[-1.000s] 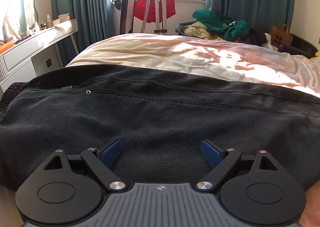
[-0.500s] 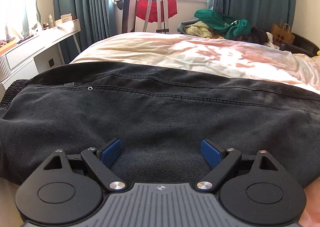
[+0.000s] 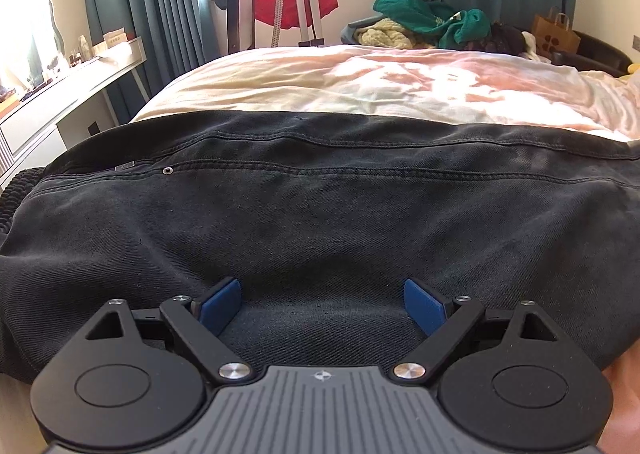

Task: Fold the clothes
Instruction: 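Lift the ribbed leg hems with the right gripper, lay them on the trousers, open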

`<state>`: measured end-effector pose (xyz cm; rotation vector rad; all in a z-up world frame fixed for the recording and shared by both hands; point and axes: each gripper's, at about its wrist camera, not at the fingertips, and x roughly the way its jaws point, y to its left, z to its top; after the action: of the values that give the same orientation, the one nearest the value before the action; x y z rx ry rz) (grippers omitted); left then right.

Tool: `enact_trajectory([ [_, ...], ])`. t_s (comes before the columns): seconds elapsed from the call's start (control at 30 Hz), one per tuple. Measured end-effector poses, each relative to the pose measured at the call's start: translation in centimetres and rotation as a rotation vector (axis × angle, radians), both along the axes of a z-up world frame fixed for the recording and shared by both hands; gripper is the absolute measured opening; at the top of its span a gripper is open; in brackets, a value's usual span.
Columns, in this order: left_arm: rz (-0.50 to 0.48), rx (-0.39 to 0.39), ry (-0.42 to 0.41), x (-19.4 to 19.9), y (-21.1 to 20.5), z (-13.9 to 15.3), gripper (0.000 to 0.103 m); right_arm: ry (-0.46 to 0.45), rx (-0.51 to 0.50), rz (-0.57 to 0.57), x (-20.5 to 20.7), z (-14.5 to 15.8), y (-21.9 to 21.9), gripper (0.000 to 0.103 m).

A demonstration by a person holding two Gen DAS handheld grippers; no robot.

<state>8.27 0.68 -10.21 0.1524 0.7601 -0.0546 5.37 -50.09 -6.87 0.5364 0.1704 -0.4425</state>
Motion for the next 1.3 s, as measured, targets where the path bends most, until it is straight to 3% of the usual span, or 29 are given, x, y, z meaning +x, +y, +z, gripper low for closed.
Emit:
enact_trajectory([
  [0.23, 0.015, -0.057, -0.003, 0.0, 0.6, 1.6, 0.090, 0.016, -0.311, 0.167, 2.1, 4.9, 9.1, 0.017],
  [0.37, 0.047, -0.125, -0.019, -0.4, 1.6, 2.7, 0.090, 0.021, -0.452, 0.296, 2.9, 5.6, 15.3, 0.017],
  [0.53, 0.077, -0.185, -0.062, -1.0, 3.2, 4.4, 0.090, 0.113, -0.598, 0.467, 3.0, 2.6, 23.5, 0.017],
  [0.67, 0.095, -0.230, -0.095, -1.2, 4.4, 5.6, 0.090, 0.234, -0.681, 0.600, 2.4, -2.1, 29.7, 0.017],
  [0.77, 0.095, -0.224, -0.112, -1.4, 4.6, 5.9, 0.090, 0.340, -0.758, 0.628, 2.4, -5.5, 32.7, 0.017],
  [0.97, 0.091, -0.255, -0.136, -1.7, 5.4, 6.6, 0.090, 0.285, -0.733, 0.577, 1.9, -4.5, 33.9, 0.017],
  [1.1, 0.105, -0.287, -0.150, -1.4, 6.2, 7.2, 0.090, 0.193, -0.703, 0.628, 1.4, -2.5, 36.0, 0.017],
  [1.2, 0.110, -0.315, -0.157, -1.5, 6.6, 7.4, 0.090, 0.193, -0.737, 0.736, 0.6, -3.4, 39.3, 0.017],
  [1.3, 0.111, -0.315, -0.152, -1.5, 6.6, 7.1, 0.090, 0.244, -0.746, 0.768, 0.6, -5.3, 40.6, 0.018],
])
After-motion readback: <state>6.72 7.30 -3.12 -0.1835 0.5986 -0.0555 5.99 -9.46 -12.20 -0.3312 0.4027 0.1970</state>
